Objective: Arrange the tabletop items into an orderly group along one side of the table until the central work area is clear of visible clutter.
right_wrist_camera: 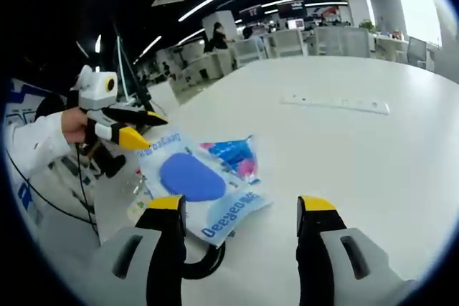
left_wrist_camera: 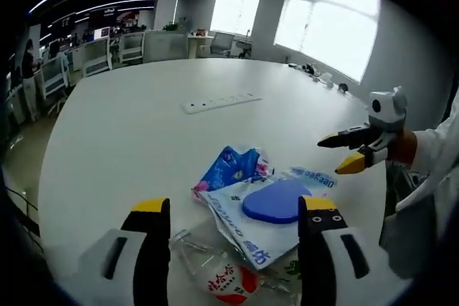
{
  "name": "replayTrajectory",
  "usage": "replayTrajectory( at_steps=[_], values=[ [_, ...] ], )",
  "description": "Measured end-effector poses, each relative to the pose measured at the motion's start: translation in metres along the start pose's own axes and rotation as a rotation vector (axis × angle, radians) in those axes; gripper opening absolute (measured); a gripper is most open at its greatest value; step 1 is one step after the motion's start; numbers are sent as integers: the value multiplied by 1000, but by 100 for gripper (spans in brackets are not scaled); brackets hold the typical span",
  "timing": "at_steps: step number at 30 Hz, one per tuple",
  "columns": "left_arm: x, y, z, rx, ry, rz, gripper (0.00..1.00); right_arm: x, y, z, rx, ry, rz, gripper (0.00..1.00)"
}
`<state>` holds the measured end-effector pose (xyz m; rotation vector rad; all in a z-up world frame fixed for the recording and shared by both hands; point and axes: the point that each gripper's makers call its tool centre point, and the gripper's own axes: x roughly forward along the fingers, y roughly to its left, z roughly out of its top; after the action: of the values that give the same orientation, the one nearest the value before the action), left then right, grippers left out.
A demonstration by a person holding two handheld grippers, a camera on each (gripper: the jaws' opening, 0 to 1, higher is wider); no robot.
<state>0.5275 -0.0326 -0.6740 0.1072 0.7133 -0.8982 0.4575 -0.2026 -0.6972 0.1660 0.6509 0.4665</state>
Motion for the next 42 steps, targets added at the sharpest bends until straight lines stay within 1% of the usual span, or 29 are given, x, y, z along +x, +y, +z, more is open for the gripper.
replayTrajectory(
  at_steps=[3,6,8,14,16,18,21,22,25,27,32,34,36,39,42],
  values=[
    [4,1,-2,-8,15,-5,67,1,0,-3,17,6,-1,56],
    [8,3,-2,-45,20,-9,64,2,0,-5,44,6,1,52],
    [10,4,-4,-64,33,-6,59,3,2,-5,63,4,5,49],
    [14,10,-9,-103,62,5,46,5,9,-12,106,26,12,45],
    [15,11,-8,-116,61,8,43,6,10,-14,138,24,21,44],
    [16,12,-9,-117,68,10,40,6,9,-17,163,30,17,45],
    [18,14,-14,-118,88,12,35,7,12,-22,238,40,33,44],
    [18,14,-15,-118,93,12,34,7,12,-23,243,43,36,43],
    [18,14,-17,-114,102,10,28,9,16,-25,254,48,53,32],
    [18,14,-18,-119,105,9,24,11,21,-27,257,62,68,23],
    [20,12,-23,-106,128,5,17,12,22,-31,244,73,73,6],
    [20,12,-24,-100,136,7,12,12,22,-31,255,79,76,4],
    [20,11,-25,-104,139,8,11,13,21,-31,247,80,75,3],
    [21,9,-27,-80,149,1,11,13,20,-31,249,82,74,2],
    [21,8,-28,-73,154,-2,9,12,20,-31,242,85,75,0]
  ],
)
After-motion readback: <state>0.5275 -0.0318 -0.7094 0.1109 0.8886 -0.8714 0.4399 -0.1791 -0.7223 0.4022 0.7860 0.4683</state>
